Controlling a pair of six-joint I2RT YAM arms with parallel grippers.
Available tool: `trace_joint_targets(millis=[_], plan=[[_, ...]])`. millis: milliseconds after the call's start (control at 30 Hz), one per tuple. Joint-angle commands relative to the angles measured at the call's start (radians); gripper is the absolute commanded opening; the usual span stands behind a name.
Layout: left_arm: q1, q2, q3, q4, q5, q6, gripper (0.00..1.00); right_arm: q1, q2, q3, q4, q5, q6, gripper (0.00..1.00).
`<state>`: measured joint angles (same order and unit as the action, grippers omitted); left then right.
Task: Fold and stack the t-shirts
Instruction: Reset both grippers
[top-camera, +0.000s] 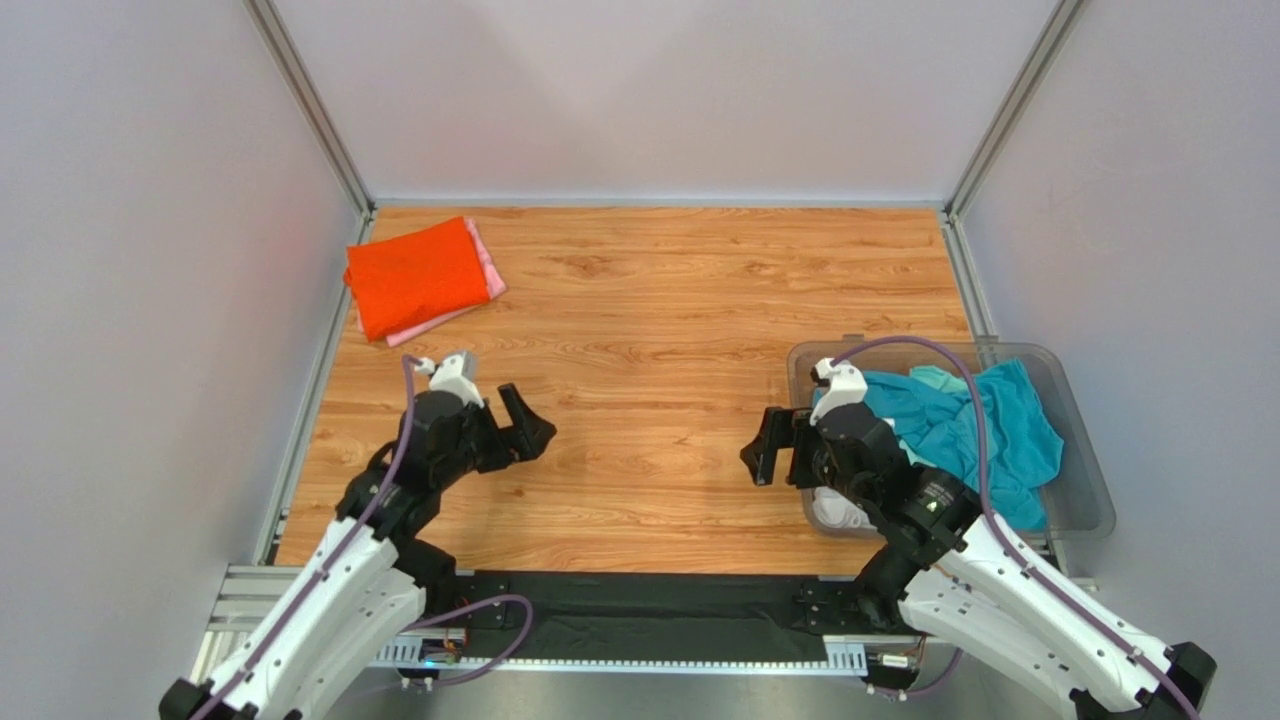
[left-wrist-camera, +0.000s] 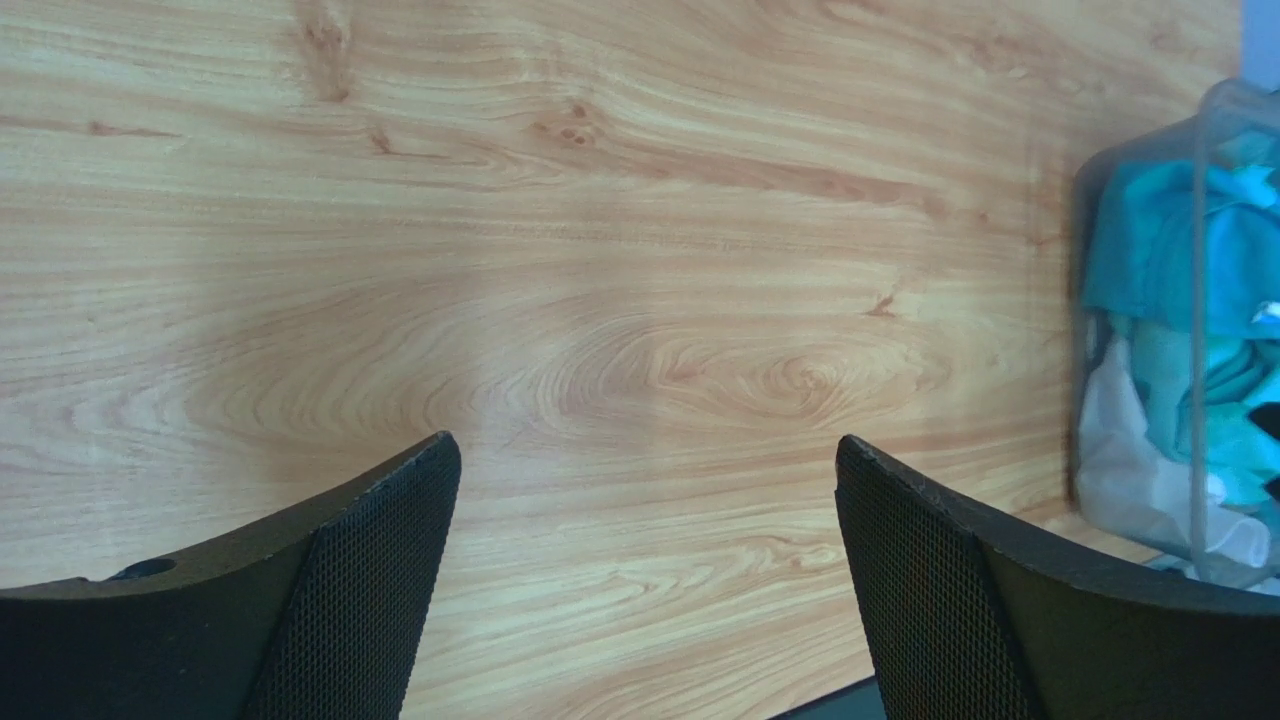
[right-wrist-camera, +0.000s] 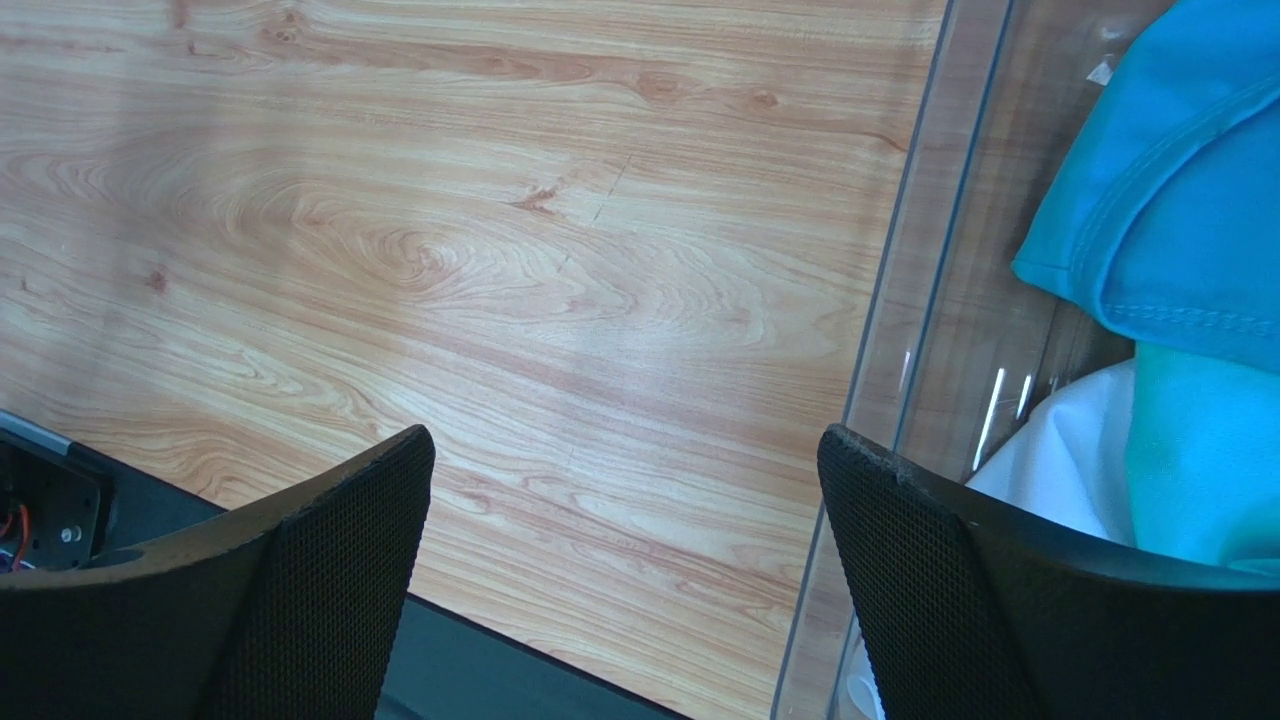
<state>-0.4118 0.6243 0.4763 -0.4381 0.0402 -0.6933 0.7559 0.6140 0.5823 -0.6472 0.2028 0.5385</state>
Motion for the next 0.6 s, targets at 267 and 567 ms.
trace_joint_targets(millis=[267, 567], plan=[[0.002, -0.304, -0.077, 0.062, -0.097, -0.058, 1.00, -0.003, -0.036, -0.059, 0.123, -0.019, 0.072, 1.00], [0.002, -0.238, -0.053, 0.035, -0.118, -0.029, 1.00, -0.001, -0.033, -0.052, 0.127, 0.023, 0.086, 1.00]])
